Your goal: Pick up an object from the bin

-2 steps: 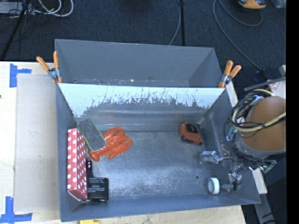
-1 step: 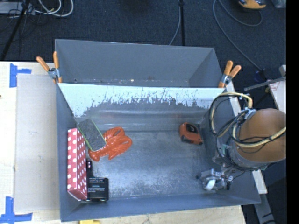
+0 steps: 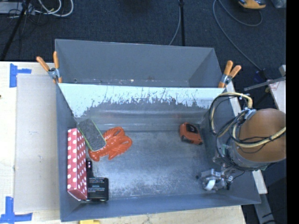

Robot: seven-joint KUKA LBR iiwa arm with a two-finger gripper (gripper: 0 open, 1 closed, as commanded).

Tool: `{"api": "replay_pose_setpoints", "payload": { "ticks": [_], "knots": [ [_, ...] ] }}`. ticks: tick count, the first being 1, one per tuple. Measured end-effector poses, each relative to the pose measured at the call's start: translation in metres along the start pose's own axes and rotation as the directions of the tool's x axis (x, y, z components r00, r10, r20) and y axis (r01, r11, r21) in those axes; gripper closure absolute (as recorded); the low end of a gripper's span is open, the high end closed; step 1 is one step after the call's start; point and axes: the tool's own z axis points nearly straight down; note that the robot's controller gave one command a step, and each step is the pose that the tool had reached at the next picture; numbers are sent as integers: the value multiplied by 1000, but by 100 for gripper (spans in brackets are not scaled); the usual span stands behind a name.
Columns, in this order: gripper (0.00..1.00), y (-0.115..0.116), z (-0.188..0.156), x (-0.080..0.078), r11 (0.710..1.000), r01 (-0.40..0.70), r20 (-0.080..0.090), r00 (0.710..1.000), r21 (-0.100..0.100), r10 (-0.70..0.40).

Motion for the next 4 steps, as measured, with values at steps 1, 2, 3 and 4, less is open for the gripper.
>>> {"api": "replay_pose_setpoints", "payload": {
  "ticks": [1,2,3,4],
  "knots": [
    [100,0,0,-1,1000,1,1,1000,0,-1],
    [100,1,-6,0,1000,1,-2,1000,-6,-1],
    [100,2,-27,2,1000,-3,-5,1000,-8,3],
    [100,1,-39,1,1000,-4,-4,1000,-1,4]
  ]
}}
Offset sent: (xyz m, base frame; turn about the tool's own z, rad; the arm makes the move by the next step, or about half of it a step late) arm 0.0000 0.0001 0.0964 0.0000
